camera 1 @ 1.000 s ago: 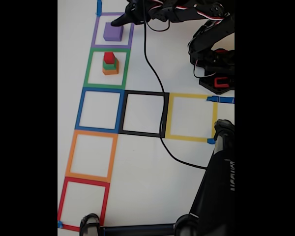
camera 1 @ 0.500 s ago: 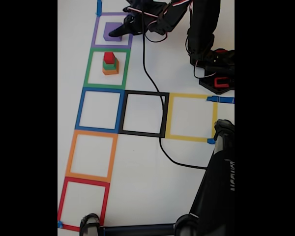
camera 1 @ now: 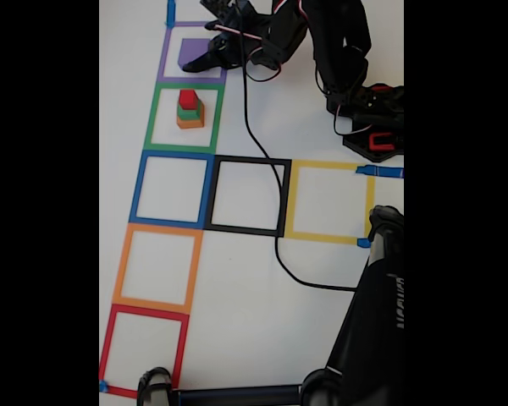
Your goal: Tower of hanoi
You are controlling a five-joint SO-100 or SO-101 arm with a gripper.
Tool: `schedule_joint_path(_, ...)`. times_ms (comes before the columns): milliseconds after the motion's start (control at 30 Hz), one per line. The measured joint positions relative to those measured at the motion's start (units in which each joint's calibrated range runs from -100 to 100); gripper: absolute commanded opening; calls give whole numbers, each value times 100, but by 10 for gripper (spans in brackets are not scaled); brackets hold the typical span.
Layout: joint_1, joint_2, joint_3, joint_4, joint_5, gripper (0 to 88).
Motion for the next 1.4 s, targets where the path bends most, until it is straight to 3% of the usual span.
schedule_joint_path(1000,-328,659,-62,-677,-36,325)
schedule_joint_path(1400,-328,692,-62,-693,-36,233)
